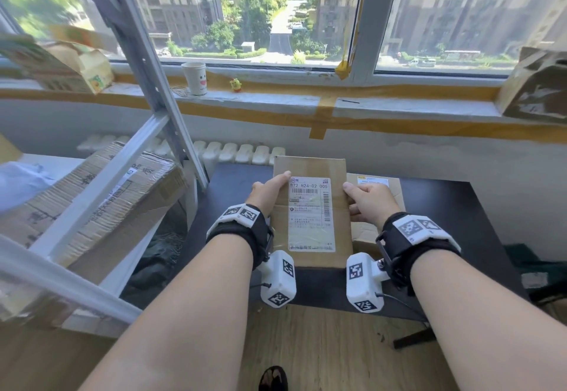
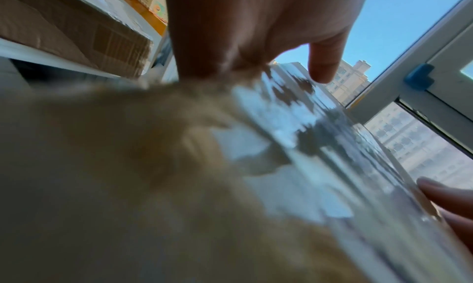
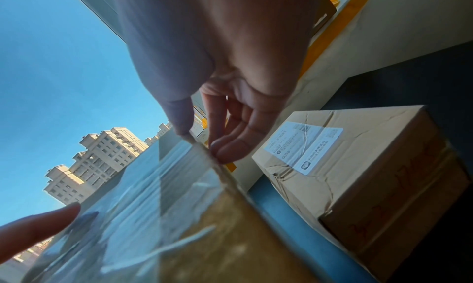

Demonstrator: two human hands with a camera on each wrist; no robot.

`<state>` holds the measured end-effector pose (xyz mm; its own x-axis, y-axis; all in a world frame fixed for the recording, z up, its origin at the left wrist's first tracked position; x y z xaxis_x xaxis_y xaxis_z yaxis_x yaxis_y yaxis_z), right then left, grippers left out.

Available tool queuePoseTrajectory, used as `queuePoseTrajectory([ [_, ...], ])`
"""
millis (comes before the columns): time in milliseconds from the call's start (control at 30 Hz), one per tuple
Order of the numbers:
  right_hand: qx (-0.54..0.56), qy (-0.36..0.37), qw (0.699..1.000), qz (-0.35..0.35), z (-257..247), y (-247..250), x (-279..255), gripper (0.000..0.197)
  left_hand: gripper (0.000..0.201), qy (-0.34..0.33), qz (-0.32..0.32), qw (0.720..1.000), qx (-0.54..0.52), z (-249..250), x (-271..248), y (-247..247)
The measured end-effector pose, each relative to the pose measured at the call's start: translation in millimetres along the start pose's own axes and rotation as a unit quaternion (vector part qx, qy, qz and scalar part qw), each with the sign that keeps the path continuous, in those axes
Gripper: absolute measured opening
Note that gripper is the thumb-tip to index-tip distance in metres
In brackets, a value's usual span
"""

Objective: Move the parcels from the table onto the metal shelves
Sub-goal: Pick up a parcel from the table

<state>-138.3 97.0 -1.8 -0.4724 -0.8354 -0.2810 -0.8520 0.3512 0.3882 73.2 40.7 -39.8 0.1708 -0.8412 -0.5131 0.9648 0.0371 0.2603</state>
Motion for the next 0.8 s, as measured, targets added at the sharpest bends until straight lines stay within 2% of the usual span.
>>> queuePoseTrajectory([
  [67, 0.010, -0.004, 1.000, -0.003, -1, 3, -9, 0.027, 0.106, 0.007, -0.006, 1.000, -0.014, -5, -10, 3],
  [167, 0.031, -0.004, 1.000, -0.003, -1, 4, -20, 0.034, 0.086, -0.013, 0.009, 0.998, -0.055, -3, -33, 13],
  [233, 0.038, -0.006, 0.999, -0.024, -1, -2, -30, 0.042, 0.100, -0.027, 0.008, 0.997, -0.070, -11, -32, 16],
  [333, 0.034, -0.027, 0.998, -0.053, 9, -10, -44, 0.080, 0.116, -0.043, 0.000, 0.997, -0.068, -33, -16, 21],
  [400, 0.051, -0.049, 0.995, -0.065, 22, -18, -42, 0.096, 0.102, -0.050, -0.009, 0.996, -0.066, -29, -44, 30],
  [467, 0.073, -0.069, 0.991, -0.086, 25, -27, -55, 0.086, 0.079, -0.076, -0.012, 0.995, -0.071, -24, -66, 40],
  [533, 0.078, -0.084, 0.987, -0.113, 17, -37, -79, 0.072, 0.079, -0.080, -0.011, 0.995, -0.063, -28, -78, 51],
  [600, 0.058, -0.084, 0.987, -0.124, 10, -45, -97, 0.067, 0.084, -0.081, -0.006, 0.995, -0.064, -32, -87, 64],
  [633, 0.055, -0.077, 0.988, -0.126, 8, -49, -102, 0.061, 0.080, -0.081, -0.006, 0.995, -0.060, -33, -93, 71],
  [733, 0.051, -0.069, 0.989, -0.122, 6, -60, -117, 0.049, 0.048, -0.085, -0.027, 0.995, -0.043, -40, -106, 91],
  [800, 0.049, -0.062, 0.989, -0.122, 5, -72, -133, 0.048, 0.044, -0.078, -0.038, 0.995, -0.043, -50, -111, 105],
])
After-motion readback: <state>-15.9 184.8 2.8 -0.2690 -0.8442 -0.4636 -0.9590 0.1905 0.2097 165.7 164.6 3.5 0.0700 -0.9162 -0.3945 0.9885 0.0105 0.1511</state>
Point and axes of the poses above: each hand's wrist, its own x-axis towards the middle knuckle, its own y-axis out of the back of the hand, z = x × y, the point moved 7 cm from there along x, towards the middle knuckle, and after that the axes turned 11 degrees about z, right-handed, at the moved point
